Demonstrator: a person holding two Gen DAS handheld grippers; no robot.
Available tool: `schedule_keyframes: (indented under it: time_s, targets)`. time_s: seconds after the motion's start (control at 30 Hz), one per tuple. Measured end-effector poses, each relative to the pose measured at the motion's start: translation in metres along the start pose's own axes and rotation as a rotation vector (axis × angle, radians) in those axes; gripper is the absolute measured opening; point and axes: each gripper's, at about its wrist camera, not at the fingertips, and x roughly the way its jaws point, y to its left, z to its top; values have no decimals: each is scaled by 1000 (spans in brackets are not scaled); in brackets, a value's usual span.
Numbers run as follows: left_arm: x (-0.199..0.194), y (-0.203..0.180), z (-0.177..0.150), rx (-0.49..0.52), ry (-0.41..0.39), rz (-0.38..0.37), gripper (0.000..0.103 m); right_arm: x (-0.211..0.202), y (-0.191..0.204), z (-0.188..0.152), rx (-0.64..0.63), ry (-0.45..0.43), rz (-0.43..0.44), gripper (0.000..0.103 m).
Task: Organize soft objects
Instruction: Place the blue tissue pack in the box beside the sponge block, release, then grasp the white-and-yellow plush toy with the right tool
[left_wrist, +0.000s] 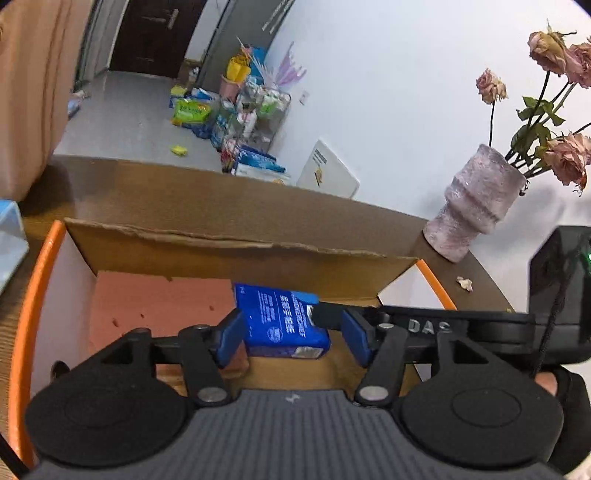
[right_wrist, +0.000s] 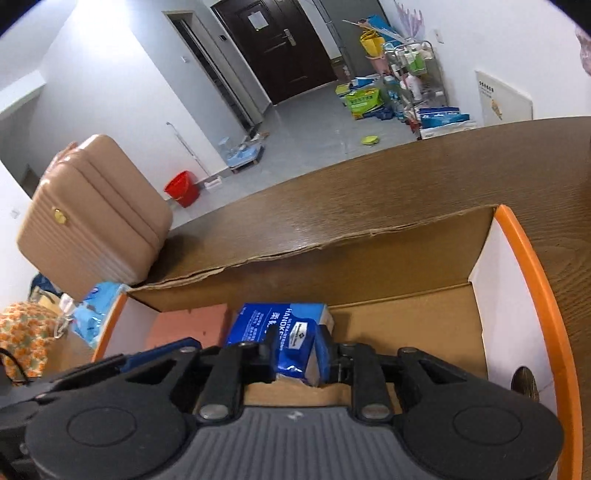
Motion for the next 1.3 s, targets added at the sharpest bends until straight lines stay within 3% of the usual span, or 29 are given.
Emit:
schedule_keyframes:
  time_s: [0.13, 0.37, 0.63, 0.77, 0.83, 0.97, 1.07, 1.17, 1.3]
  targets:
    - [-30, -13, 5, 20, -45, 28, 60, -43, 10, -1, -98, -67, -60, 33]
    - [-121, -46, 10, 96, -143, 88, 66, -151, 16, -6, -171, -174, -110, 46]
    - [-219, -80, -27, 165, -240, 152, 75, -264, 4, -48, -199, -284, -147, 65]
    - [-252, -95, -69, 176, -269, 158, 81, -298, 6, -83, -213, -315, -116, 66]
    - [-262, -101, -97, 187, -268, 161, 83, -311, 8, -107, -244, -341, -108, 73]
    - [-281, -116, -168, 223, -285, 198, 86, -336, 10, -171, -301, -374, -88, 76]
    - [-294, -122, -221, 216, -298, 175, 90, -348, 10, -225, -362, -385, -66, 79]
    - [-295, -121, -257, 196, -253, 152, 92, -348, 8, -276, -385, -387, -87, 79]
    - [-290, -119, -287, 211, -184, 159, 92, -335, -1, -324, -295, -361, -86, 79]
